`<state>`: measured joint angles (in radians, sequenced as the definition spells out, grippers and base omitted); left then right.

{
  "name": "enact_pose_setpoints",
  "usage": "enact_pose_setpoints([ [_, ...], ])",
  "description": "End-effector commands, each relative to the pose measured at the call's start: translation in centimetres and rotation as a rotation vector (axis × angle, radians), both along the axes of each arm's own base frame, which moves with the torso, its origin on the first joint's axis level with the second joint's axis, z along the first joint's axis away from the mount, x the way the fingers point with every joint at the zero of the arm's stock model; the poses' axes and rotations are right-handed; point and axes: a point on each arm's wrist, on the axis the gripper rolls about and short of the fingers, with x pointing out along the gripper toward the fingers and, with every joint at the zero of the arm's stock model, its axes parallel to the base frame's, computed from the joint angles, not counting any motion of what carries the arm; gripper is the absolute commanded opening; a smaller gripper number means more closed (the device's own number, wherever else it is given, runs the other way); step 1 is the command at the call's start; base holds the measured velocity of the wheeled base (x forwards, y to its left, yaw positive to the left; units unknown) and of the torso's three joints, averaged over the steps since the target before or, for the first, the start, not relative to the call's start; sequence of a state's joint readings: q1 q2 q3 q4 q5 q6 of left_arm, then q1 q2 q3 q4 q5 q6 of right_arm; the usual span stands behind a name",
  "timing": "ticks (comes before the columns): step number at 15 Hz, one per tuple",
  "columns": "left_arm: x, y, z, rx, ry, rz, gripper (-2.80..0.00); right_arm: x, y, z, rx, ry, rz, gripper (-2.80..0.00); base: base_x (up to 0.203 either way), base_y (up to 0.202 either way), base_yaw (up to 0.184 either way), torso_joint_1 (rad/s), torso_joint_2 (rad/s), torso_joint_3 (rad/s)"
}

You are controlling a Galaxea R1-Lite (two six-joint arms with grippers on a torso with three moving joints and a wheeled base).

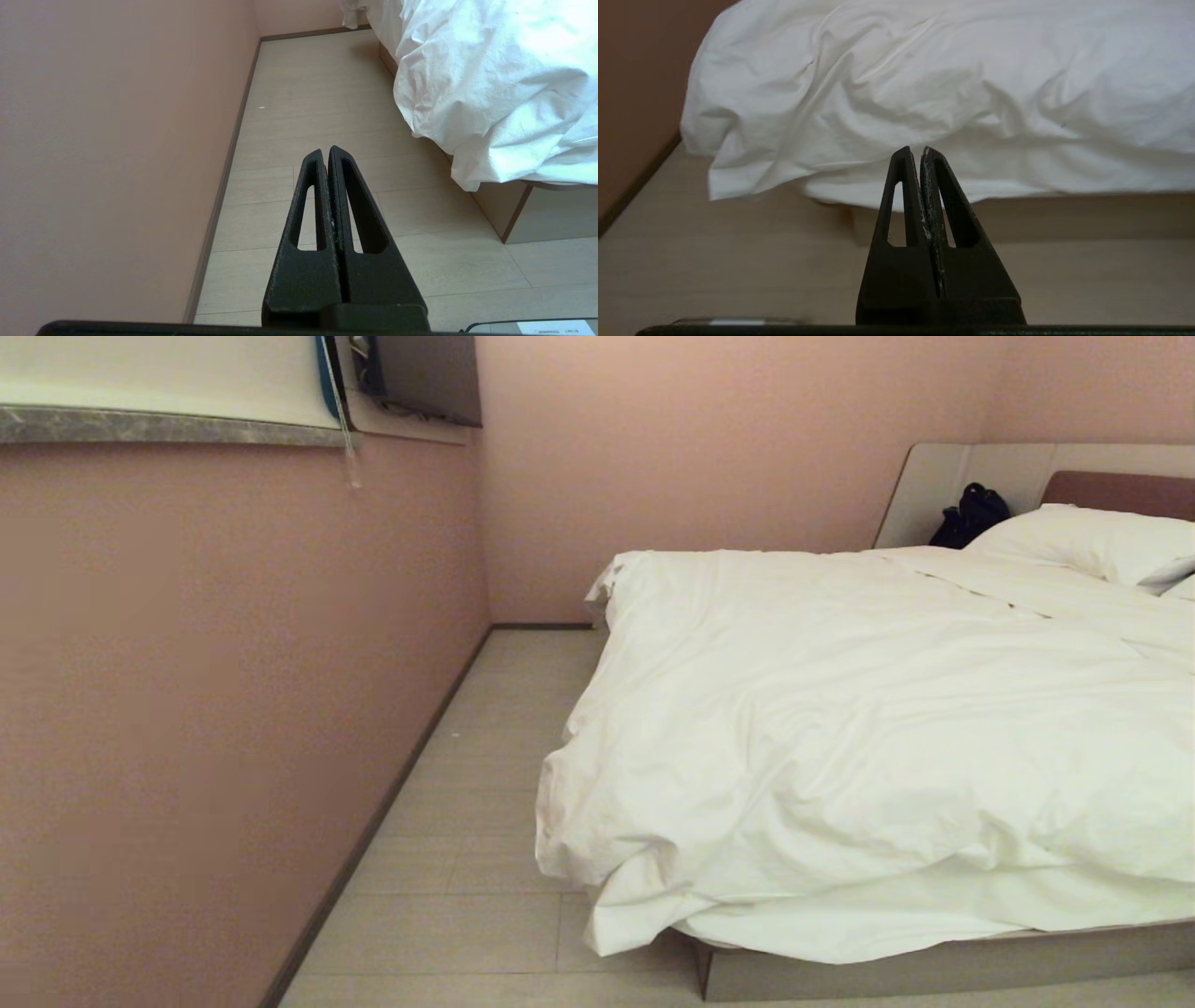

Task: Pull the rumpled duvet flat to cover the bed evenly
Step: Flatten the corners of the folded blanket

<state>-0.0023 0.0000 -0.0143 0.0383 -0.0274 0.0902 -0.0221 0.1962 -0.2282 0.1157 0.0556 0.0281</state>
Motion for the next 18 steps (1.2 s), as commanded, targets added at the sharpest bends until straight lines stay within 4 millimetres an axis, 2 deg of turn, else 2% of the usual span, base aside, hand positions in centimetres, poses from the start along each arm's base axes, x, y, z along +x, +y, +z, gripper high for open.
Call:
enact_pose_setpoints([
  [1,0.0,0.0,0.0,0.000,0.001,-0.001,-2.80,2.6,0.0,1.5,0.071,0.137,0.005,-2.80,0.000,0.000,0.000,0.000,0.00,0.000],
  [4,0.0,0.0,0.0,0.000,0.001,-0.001,-2.80,7.9,-0.2,2.5,0.181,0.301,-0.031,-2.80,0.000,0.000,0.000,0.000,0.00,0.000],
  [6,0.0,0.0,0.0,0.000,0.001,0.000,-2.80,12.2,-0.4,2.1,0.259,0.415,-0.083,-2.80,0.000,0.000,0.000,0.000,0.00,0.000],
  [8,0.0,0.0,0.0,0.000,0.001,0.001,-2.80,16.3,-0.6,1.0,0.314,0.521,-0.142,-2.80,0.000,0.000,0.000,0.000,0.00,0.000],
  [12,0.0,0.0,0.0,0.000,0.002,0.000,-2.80,23.9,-1.3,-2.7,0.361,0.647,-0.290,-2.80,0.000,0.000,0.000,0.000,0.00,0.000],
  [15,0.0,0.0,0.0,0.000,0.001,0.000,-2.80,27.7,-1.3,-4.8,0.368,0.626,-0.333,-2.80,0.000,0.000,0.000,0.000,0.00,0.000],
  [18,0.0,0.0,0.0,0.000,0.002,0.001,-2.80,29.9,-1.3,-6.2,0.399,0.637,-0.362,-2.80,0.000,0.000,0.000,0.000,0.00,0.000],
])
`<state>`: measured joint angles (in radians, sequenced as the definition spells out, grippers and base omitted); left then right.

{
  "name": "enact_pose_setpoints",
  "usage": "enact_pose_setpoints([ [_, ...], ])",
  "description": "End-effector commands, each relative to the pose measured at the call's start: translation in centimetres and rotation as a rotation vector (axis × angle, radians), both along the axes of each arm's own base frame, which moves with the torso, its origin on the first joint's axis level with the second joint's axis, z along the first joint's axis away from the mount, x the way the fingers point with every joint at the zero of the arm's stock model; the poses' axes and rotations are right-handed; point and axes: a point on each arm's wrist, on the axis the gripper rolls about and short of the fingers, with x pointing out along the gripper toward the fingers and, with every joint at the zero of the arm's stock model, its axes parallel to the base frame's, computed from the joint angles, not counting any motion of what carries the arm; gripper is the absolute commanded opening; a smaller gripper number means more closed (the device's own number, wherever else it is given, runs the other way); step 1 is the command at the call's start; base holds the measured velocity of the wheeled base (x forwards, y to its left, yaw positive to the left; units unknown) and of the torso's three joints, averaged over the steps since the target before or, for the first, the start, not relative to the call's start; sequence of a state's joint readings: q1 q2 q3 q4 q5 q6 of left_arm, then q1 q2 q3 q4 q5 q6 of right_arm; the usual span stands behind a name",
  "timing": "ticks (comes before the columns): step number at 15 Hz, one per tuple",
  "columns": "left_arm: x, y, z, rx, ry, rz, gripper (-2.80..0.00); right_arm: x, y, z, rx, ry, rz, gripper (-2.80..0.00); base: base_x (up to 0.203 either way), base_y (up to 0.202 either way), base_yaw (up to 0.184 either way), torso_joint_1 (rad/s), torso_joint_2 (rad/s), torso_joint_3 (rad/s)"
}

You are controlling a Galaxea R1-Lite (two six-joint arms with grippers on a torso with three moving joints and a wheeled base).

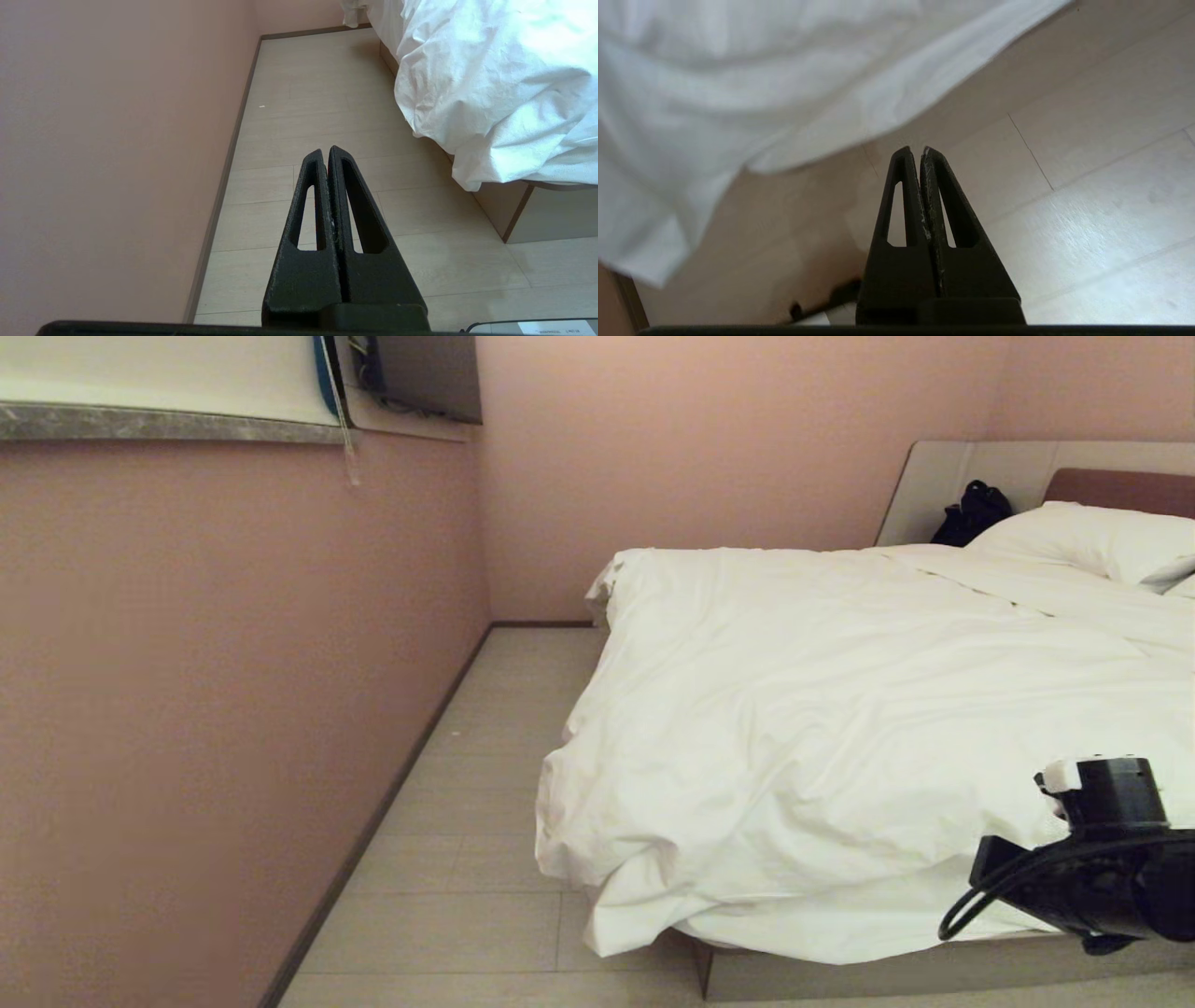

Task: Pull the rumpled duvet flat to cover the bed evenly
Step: Flatten the corners of the folded blanket

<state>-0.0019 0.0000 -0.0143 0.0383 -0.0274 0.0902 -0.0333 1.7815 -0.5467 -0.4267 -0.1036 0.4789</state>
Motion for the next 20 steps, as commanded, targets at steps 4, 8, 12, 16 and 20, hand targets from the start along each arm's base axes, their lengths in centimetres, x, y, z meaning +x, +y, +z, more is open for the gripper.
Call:
enact_pose_setpoints([
  [4,0.0,0.0,0.0,0.000,0.002,0.000,-2.80,3.2,-0.1,-2.4,0.059,-0.026,-0.076,-2.80,0.000,0.000,0.000,0.000,0.00,0.000],
  [8,0.0,0.0,0.0,0.000,0.001,0.000,-2.80,4.4,-0.5,-3.8,0.074,-0.002,-0.122,-2.80,0.000,0.000,0.000,0.000,0.00,0.000],
  [12,0.0,0.0,0.0,0.000,0.000,0.000,-2.80,5.0,-0.8,-5.4,0.091,0.035,-0.144,-2.80,0.000,0.000,0.000,0.000,0.00,0.000],
  [16,0.0,0.0,0.0,0.000,0.002,0.000,-2.80,5.8,-0.8,-6.9,0.095,0.038,-0.144,0.00,0.000,0.000,0.000,0.000,0.00,0.000],
  [20,0.0,0.0,0.0,0.000,0.002,0.000,-2.80,5.9,-1.2,-7.0,0.095,0.039,-0.157,0.00,0.000,0.000,0.000,0.000,0.00,0.000],
])
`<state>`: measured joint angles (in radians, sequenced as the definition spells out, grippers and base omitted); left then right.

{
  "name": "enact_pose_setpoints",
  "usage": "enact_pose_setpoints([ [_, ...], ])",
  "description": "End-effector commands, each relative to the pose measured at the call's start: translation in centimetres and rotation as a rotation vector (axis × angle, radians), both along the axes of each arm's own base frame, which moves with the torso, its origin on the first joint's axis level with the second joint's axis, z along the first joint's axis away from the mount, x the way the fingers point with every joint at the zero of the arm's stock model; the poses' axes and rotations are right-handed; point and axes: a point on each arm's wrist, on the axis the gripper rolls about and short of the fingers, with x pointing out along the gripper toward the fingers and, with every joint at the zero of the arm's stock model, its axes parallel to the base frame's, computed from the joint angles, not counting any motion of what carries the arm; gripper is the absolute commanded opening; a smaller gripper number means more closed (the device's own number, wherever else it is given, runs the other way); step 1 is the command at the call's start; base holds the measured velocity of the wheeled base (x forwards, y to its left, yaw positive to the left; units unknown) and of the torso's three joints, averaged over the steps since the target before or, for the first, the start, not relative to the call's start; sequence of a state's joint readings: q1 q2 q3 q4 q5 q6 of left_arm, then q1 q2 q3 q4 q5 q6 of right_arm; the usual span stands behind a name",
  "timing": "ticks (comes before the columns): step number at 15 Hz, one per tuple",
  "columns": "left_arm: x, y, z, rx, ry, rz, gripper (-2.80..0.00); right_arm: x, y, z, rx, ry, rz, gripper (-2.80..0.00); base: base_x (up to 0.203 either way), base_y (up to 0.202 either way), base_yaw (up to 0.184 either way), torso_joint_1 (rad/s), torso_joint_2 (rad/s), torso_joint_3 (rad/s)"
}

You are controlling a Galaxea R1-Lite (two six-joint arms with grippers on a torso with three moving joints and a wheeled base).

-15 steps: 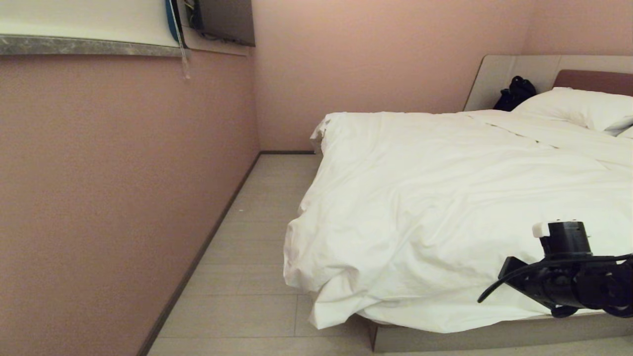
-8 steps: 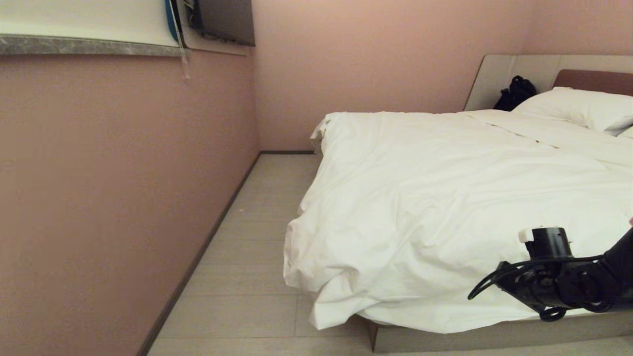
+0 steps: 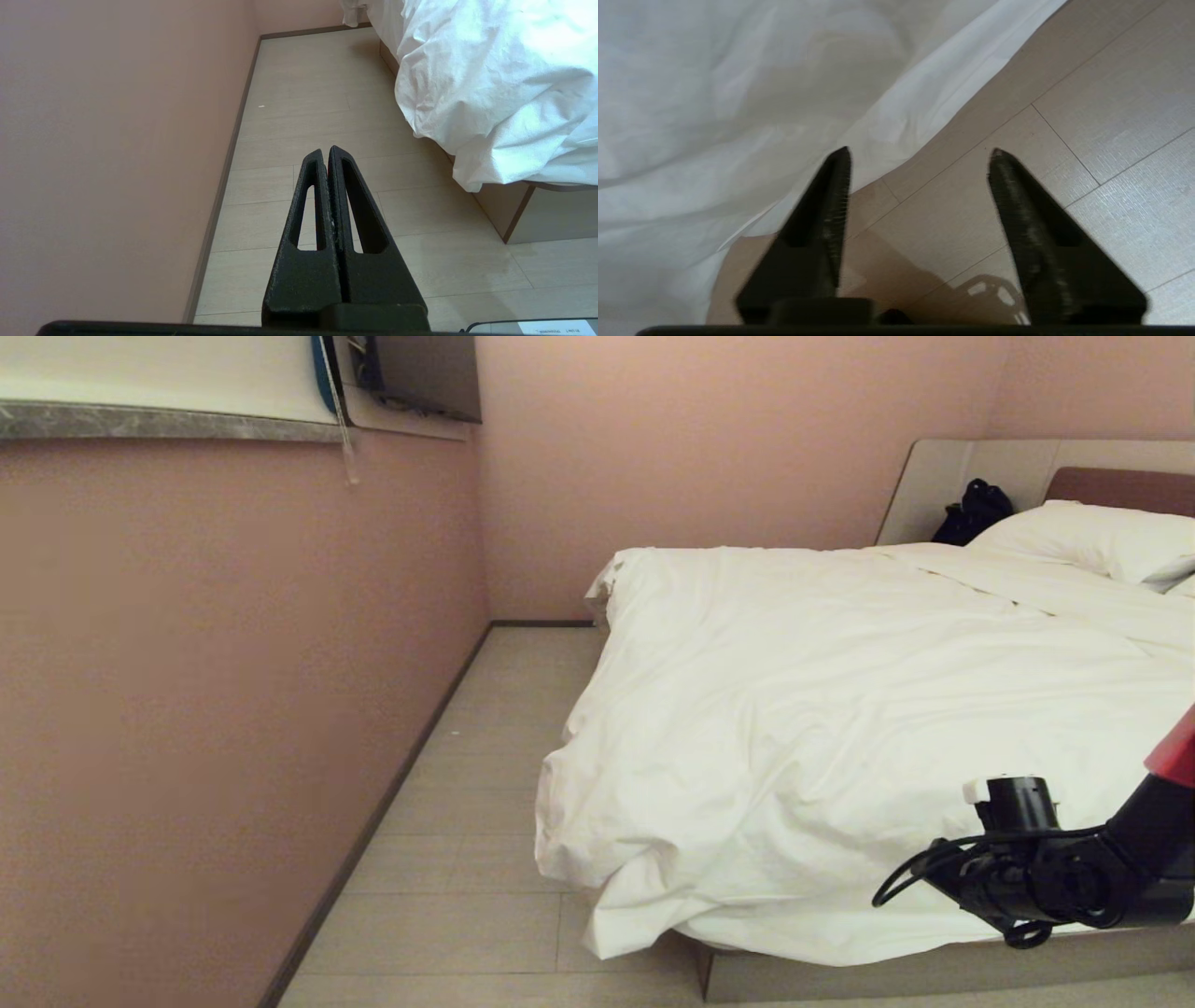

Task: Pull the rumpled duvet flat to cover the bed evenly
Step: Flatten the corners of the folded blanket

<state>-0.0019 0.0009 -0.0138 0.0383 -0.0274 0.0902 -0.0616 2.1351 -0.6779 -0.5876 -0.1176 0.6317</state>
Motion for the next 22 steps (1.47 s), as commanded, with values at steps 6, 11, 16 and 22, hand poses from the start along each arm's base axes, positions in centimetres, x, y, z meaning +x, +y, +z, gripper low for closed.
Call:
enact_pose_setpoints([
  [6,0.0,0.0,0.0,0.000,0.001,0.000,-2.80,1.0,-0.8,-1.7,0.002,-0.029,0.008,0.00,0.000,0.000,0.000,0.000,0.00,0.000],
  [11,0.0,0.0,0.0,0.000,0.000,0.000,-2.80,2.5,-0.4,-1.4,0.067,-0.112,0.132,0.00,0.000,0.000,0.000,0.000,0.00,0.000],
  [16,0.0,0.0,0.0,0.000,0.000,0.000,-2.80,3.6,-0.2,-1.9,0.047,-0.116,0.182,0.00,0.000,0.000,0.000,0.000,0.00,0.000],
  [22,0.0,0.0,0.0,0.000,0.000,0.000,-2.80,5.0,-0.3,-2.7,0.005,-0.123,0.223,0.00,0.000,0.000,0.000,0.000,0.00,0.000],
])
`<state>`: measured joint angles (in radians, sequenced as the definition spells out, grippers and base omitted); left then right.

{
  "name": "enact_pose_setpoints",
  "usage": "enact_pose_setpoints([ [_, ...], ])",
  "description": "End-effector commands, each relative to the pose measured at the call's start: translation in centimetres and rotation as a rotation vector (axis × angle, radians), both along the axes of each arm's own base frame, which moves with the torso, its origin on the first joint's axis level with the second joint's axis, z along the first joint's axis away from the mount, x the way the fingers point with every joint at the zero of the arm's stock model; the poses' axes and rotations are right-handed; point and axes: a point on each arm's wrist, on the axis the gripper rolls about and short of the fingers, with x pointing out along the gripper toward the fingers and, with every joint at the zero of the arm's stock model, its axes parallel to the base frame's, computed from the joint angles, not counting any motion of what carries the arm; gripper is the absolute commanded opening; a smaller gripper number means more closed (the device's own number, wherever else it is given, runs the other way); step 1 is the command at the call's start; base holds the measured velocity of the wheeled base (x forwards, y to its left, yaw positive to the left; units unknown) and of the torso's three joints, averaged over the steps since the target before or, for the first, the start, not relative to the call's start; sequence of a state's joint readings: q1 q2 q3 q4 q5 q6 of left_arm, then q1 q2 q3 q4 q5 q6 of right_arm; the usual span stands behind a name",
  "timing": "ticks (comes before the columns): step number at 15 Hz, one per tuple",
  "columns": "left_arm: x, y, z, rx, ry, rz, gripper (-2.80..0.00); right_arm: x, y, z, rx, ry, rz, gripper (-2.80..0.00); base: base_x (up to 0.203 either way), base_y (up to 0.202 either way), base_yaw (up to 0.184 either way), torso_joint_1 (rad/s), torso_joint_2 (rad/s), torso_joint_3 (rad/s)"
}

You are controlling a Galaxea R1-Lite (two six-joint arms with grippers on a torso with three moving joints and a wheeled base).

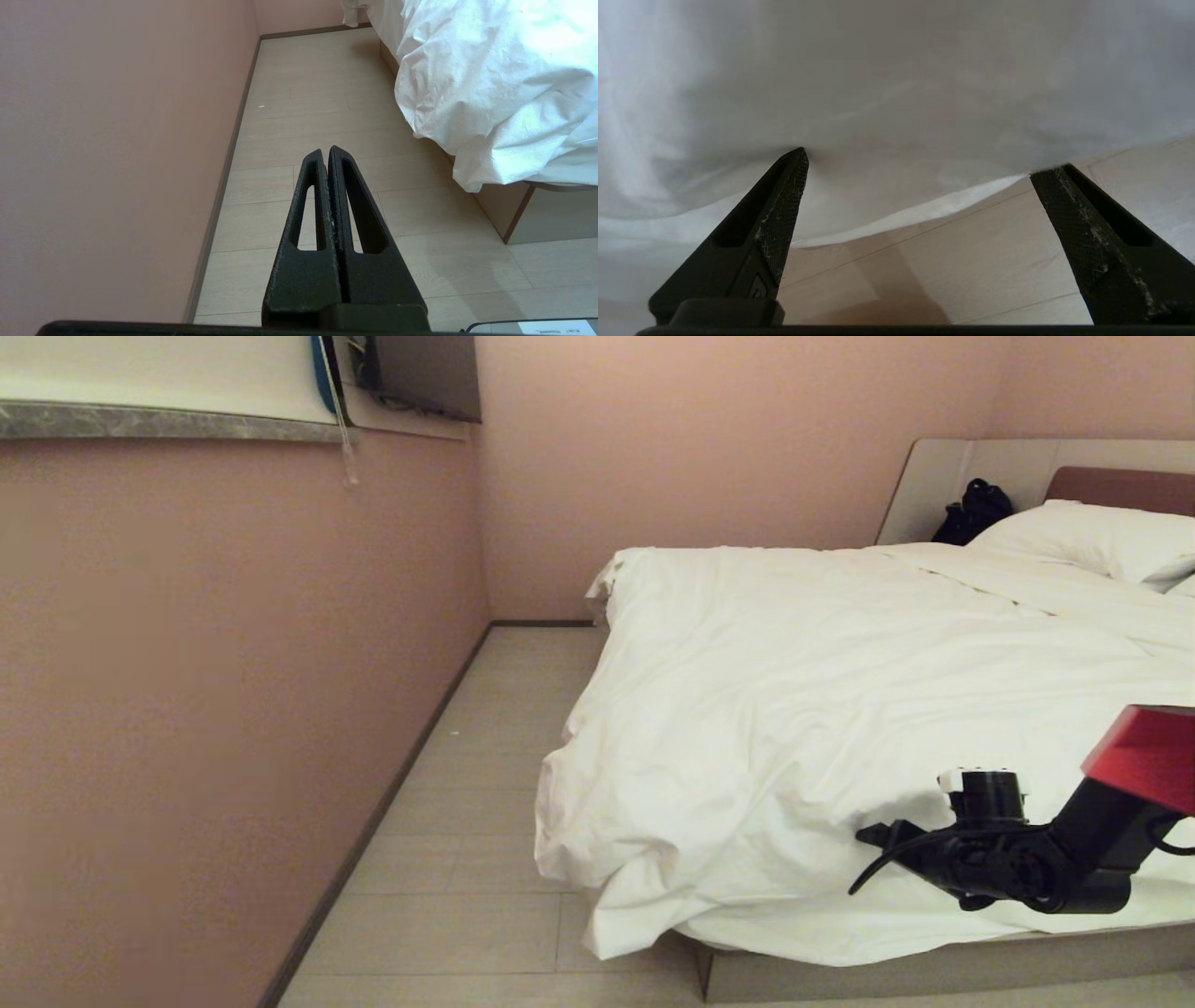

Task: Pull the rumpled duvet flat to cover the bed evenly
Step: Flatten the corners of the folded blanket

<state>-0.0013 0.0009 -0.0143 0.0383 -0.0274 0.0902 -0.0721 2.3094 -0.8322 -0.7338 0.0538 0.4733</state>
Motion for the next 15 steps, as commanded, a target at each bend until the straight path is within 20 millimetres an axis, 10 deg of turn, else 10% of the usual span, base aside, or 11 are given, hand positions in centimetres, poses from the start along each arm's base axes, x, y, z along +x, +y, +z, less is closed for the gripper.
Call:
enact_pose_setpoints([
  [1,0.0,0.0,0.0,0.000,0.000,-0.001,-2.80,0.5,0.0,-0.3,-0.002,-0.008,0.001,0.00,0.000,0.000,0.000,0.000,0.00,0.000],
  [12,0.0,0.0,0.0,0.000,0.002,-0.001,-2.80,1.8,-0.3,-0.8,-0.030,-0.026,0.010,0.00,0.000,0.000,0.000,0.000,0.00,0.000],
  [13,0.0,0.0,0.0,0.000,0.001,-0.002,-2.80,1.8,-0.3,-0.8,-0.031,-0.025,0.011,-0.77,0.000,0.000,0.000,0.000,0.00,0.000],
  [14,0.0,0.0,0.0,0.000,0.001,0.000,-2.80,1.8,-0.3,-0.8,-0.030,-0.026,0.010,-2.80,0.000,0.000,0.000,0.000,0.00,0.000],
  [15,0.0,0.0,0.0,0.000,0.001,-0.002,-2.80,1.8,-0.3,-0.8,-0.030,-0.026,0.010,-2.80,0.000,0.000,0.000,0.000,0.00,0.000],
])
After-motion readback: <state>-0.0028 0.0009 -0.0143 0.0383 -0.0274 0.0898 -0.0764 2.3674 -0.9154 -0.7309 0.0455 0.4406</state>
